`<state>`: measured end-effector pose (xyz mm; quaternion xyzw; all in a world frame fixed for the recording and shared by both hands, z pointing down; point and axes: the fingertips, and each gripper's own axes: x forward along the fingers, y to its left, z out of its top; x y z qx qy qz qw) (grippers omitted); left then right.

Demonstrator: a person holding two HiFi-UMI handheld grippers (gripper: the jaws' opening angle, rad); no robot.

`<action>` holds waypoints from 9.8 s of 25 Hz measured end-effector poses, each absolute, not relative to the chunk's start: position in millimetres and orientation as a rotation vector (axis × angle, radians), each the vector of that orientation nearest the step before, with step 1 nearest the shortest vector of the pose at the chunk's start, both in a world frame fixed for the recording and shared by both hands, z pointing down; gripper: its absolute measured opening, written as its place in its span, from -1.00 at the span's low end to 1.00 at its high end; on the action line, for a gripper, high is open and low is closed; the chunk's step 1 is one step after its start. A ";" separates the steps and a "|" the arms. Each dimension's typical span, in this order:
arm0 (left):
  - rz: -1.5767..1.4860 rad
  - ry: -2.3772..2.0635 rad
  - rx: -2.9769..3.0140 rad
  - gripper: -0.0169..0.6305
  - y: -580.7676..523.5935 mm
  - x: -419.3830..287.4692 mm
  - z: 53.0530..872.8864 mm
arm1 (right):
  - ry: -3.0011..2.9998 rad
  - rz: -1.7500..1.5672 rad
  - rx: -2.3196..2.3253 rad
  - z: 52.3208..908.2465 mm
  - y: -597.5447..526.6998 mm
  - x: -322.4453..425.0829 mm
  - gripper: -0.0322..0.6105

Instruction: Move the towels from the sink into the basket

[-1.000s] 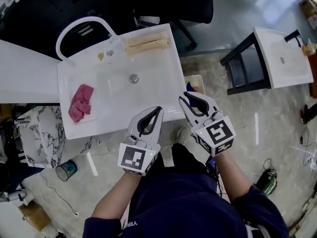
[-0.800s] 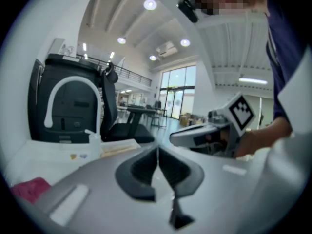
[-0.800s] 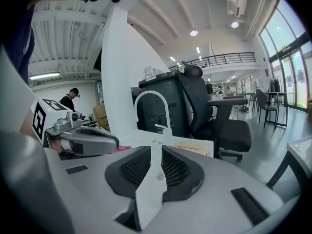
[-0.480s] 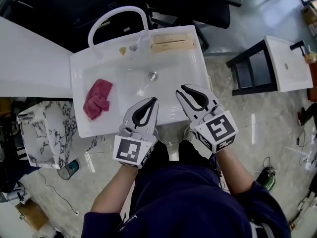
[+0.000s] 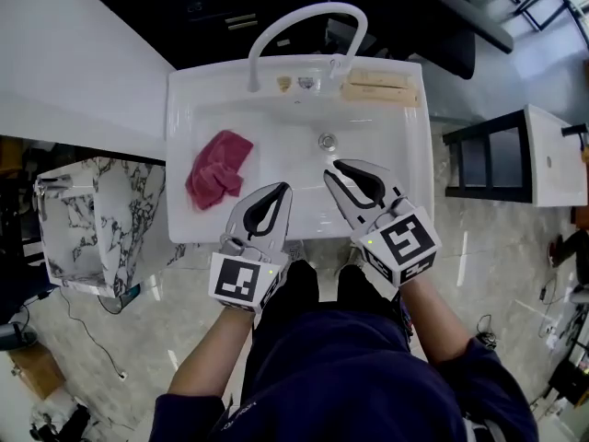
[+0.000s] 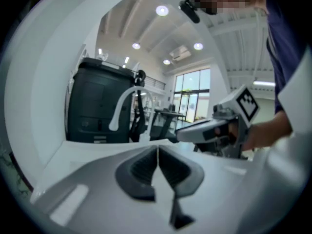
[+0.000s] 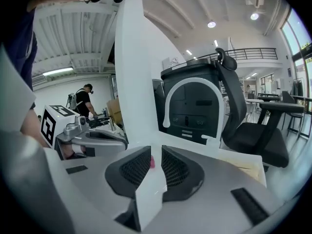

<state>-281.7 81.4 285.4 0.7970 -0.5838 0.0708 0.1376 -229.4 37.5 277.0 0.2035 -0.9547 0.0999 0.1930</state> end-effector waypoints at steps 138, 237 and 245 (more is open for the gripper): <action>0.280 -1.535 2.453 -0.92 37.0 -237.3 277.4 | -2.531 0.418 0.774 339.4 -2.5 -179.0 -0.75; 0.466 -1.007 2.462 -0.92 7.5 267.9 598.8 | -2.285 0.767 1.111 669.4 -15.4 291.1 -0.75; 0.505 -1.016 2.422 -0.92 6.0 254.4 675.7 | -2.261 0.772 1.084 747.2 -23.3 285.3 -0.75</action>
